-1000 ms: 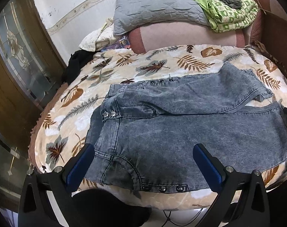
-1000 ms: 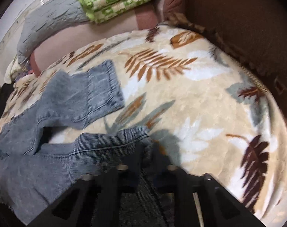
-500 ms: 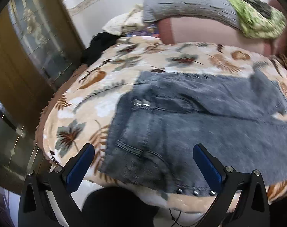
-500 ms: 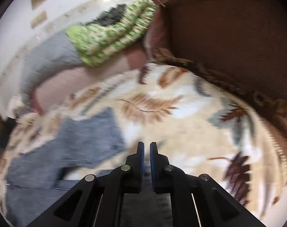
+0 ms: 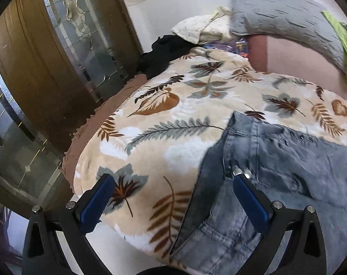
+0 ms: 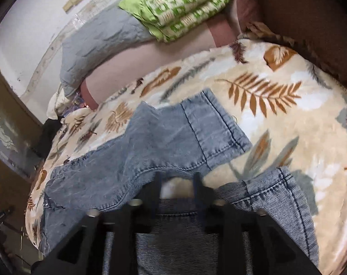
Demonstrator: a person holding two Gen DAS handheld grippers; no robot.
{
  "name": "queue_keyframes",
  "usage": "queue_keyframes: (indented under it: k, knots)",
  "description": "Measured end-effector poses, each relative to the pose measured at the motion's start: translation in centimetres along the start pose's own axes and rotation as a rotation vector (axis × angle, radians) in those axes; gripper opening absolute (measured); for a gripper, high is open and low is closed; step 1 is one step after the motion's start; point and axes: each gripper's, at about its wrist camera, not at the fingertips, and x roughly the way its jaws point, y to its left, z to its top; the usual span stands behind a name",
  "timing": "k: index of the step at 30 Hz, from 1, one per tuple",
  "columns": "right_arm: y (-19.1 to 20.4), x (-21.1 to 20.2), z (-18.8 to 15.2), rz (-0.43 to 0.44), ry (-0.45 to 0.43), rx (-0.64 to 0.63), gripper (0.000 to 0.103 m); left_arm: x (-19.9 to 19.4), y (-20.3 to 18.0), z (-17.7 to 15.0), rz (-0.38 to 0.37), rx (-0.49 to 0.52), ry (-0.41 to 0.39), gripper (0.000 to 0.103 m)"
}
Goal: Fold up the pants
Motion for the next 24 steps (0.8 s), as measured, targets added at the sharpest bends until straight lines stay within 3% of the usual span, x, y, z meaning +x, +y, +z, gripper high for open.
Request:
queue_keyframes:
  k: [7,12,15,18,19,21,23,24]
  knots:
    - [-0.1,1.2,-1.0,-0.131,0.058,-0.094,0.04,3.1,-2.5,1.8,0.011,0.071,0.018,0.103]
    - [0.4,3.6,-2.5,-0.245,0.145,-0.231,0.041,5.4,-3.8,4.1,-0.043,0.062,0.05,0.103]
    - [0.8,3.7,-2.9,-0.259,0.132,-0.284,0.043,7.6,-4.3,6.0,-0.063,0.071,0.085,0.103]
    - [0.1,3.3,-3.2,-0.214,0.106,-0.26,0.046,10.7,-4.6,8.0,-0.097,0.064,0.159,0.103]
    - [0.0,3.3,-3.2,-0.188,0.107,-0.257,0.052,11.9,-4.8,8.9,-0.116,0.065,0.186,0.103]
    - [0.2,3.4,-3.2,-0.081,0.139,-0.257,0.074,13.3,-5.3,9.9,-0.118,0.063,0.2,0.103]
    - [1.0,3.7,-3.4,-0.031,0.173,-0.308,0.101,15.1,-6.2,10.9,-0.165,0.07,0.233,0.103]
    - [1.7,3.9,-3.7,-0.052,0.188,-0.354,0.103,15.8,-6.5,11.2,-0.177,0.059,0.252,0.103]
